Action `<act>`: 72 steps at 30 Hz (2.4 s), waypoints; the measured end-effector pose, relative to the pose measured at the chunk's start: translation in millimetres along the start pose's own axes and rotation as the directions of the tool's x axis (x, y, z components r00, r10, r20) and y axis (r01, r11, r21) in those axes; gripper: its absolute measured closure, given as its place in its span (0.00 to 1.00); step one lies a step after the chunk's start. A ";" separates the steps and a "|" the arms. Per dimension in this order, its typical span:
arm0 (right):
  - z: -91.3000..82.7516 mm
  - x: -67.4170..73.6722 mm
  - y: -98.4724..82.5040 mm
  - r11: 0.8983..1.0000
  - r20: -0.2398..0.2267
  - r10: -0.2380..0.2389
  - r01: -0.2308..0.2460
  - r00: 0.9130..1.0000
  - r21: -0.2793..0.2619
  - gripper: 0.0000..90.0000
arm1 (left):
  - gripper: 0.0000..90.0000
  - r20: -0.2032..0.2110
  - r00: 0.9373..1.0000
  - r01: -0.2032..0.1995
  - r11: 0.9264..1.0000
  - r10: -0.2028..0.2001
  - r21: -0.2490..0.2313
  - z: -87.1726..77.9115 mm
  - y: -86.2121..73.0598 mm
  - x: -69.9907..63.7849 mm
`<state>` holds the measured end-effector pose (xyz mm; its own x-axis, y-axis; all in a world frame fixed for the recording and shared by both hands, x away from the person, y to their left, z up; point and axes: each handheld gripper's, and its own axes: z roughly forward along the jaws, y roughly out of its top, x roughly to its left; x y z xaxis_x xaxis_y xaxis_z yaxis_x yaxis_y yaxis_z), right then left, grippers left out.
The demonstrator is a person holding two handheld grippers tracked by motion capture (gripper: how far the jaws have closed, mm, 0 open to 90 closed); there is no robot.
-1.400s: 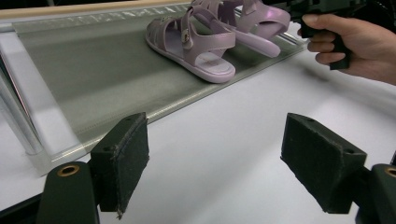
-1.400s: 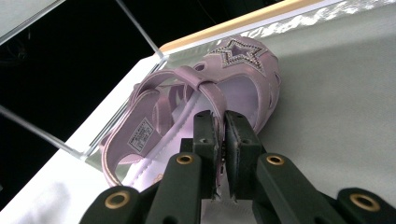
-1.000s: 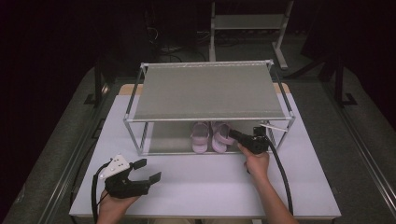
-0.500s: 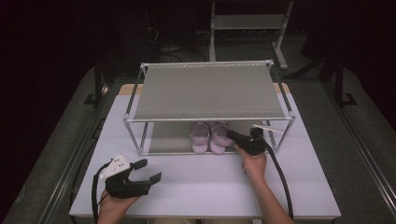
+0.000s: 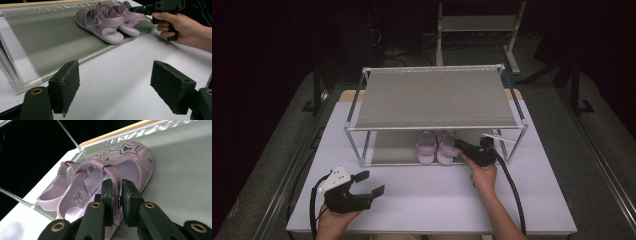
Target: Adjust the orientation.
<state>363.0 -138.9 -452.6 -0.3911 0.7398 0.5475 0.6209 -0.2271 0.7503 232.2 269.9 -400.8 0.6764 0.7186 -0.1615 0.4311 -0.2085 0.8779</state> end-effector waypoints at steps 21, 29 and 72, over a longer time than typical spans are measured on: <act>-3.1 -1.7 1.1 1.000 -0.018 0.023 -0.024 1.000 -0.012 0.83 | 0.25 0.004 1.000 -0.001 1.000 0.001 -0.001 0.2 0.6 -1.0; -8.4 -0.2 4.9 0.998 -0.044 0.041 -0.043 0.998 -0.046 0.82 | 0.25 0.009 1.000 0.002 1.000 -0.002 0.001 1.3 0.4 -1.3; -9.1 6.6 -1.4 0.999 0.001 0.030 -0.030 1.000 -0.042 0.88 | 0.25 0.013 1.000 -0.005 1.000 0.005 0.000 -0.9 0.5 -2.4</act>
<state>353.4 -139.5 -446.7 -0.3717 0.7333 0.5693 0.6029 -0.2757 0.7487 230.2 268.7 -399.6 0.6864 0.7087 -0.1632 0.4276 -0.2117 0.8788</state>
